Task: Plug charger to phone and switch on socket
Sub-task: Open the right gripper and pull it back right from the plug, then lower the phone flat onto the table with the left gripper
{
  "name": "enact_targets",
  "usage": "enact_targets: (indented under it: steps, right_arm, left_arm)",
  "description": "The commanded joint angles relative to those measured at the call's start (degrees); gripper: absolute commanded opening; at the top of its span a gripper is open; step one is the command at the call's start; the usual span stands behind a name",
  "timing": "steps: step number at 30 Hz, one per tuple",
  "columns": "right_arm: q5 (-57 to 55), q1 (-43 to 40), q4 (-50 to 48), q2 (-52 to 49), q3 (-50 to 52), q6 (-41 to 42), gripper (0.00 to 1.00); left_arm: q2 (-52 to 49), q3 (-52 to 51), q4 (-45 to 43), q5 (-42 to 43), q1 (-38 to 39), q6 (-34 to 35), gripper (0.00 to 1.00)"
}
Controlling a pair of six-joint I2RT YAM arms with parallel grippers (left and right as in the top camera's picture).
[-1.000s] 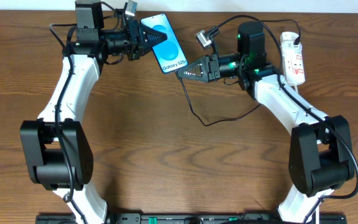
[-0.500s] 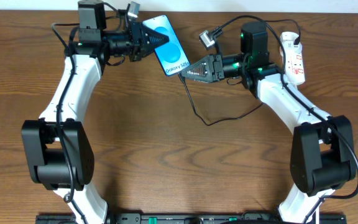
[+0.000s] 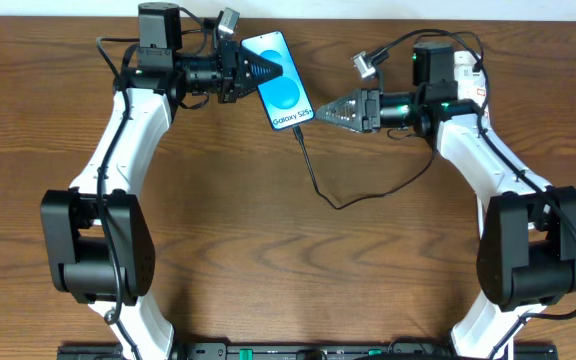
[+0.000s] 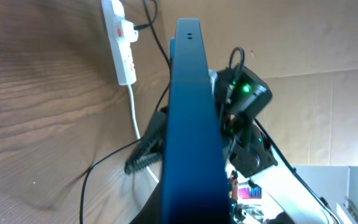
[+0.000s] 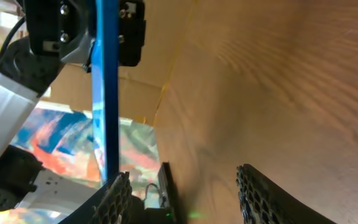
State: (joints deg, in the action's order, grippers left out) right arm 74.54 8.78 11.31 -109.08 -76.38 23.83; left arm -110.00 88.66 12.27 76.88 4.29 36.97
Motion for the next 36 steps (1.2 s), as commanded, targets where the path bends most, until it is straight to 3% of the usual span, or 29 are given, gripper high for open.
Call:
enact_targets:
  steps: [1,13,21,24,27,36]
  right_arm:
    - [0.0,-0.2,0.1,1.5,-0.8,-2.0,0.52]
    - [-5.6,1.0,2.6,16.1,-0.9,0.9,0.51]
    - [-23.7,0.9,21.0,28.0,-1.3,-7.0,0.54]
    - [-31.5,0.4,28.6,31.9,-1.9,-10.3,0.54]
    - [-35.3,-0.6,33.2,35.2,-1.9,-11.9,0.54]
    - [-42.3,-4.0,42.4,38.4,-1.9,-14.8,0.54]
  left_arm:
    - [0.6,0.4,1.1,3.4,-0.1,-3.3,0.07]
    - [-1.2,0.4,15.2,-3.7,-0.1,-16.8,0.07]
    - [-1.2,0.4,21.3,-12.3,-0.1,-22.5,0.07]
    - [-1.2,0.4,25.9,-19.6,-0.1,-25.7,0.07]
    - [-1.2,0.4,29.6,-21.1,-0.1,-29.8,0.07]
    - [-1.2,0.4,36.6,-29.0,-0.1,-33.3,0.07]
